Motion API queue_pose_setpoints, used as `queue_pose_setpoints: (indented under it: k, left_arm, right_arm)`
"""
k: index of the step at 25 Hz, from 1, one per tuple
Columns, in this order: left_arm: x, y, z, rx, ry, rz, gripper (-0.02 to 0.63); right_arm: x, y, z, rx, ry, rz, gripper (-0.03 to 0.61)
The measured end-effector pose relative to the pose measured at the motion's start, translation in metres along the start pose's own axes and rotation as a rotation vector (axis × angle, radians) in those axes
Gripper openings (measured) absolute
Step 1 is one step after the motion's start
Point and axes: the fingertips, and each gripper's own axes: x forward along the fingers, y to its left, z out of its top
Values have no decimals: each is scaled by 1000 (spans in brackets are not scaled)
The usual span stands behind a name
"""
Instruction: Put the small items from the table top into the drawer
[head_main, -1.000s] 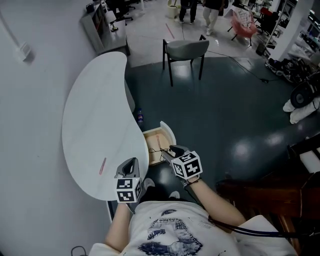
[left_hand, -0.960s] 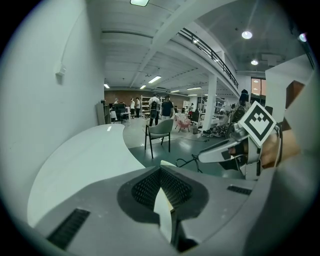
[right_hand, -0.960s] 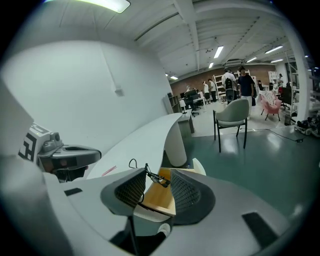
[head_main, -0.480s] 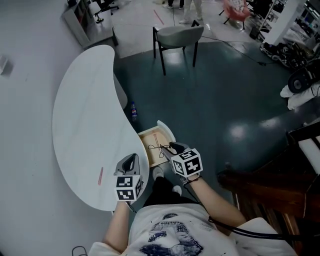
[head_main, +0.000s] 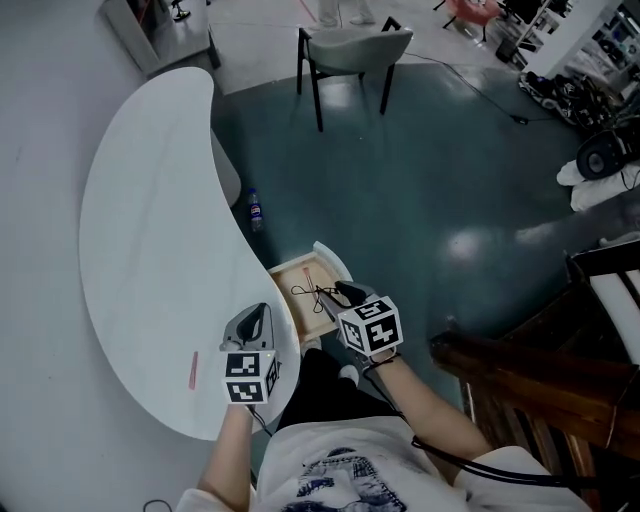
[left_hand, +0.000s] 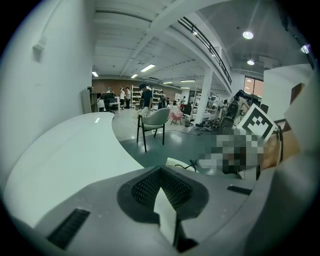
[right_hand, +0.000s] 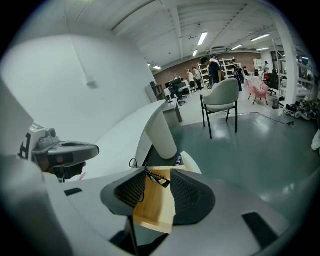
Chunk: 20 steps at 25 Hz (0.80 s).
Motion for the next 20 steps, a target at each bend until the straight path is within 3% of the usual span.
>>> queue_pose_setpoints:
  k: [7,20]
  left_arm:
    - [17,14,1,21,-18,14,20]
    - [44,38,-11,-46,-20,14,20]
  right_arm:
    - [36,-7,-15,16,22,-6,169]
    - [82,-16,-46,45,99,-34,169]
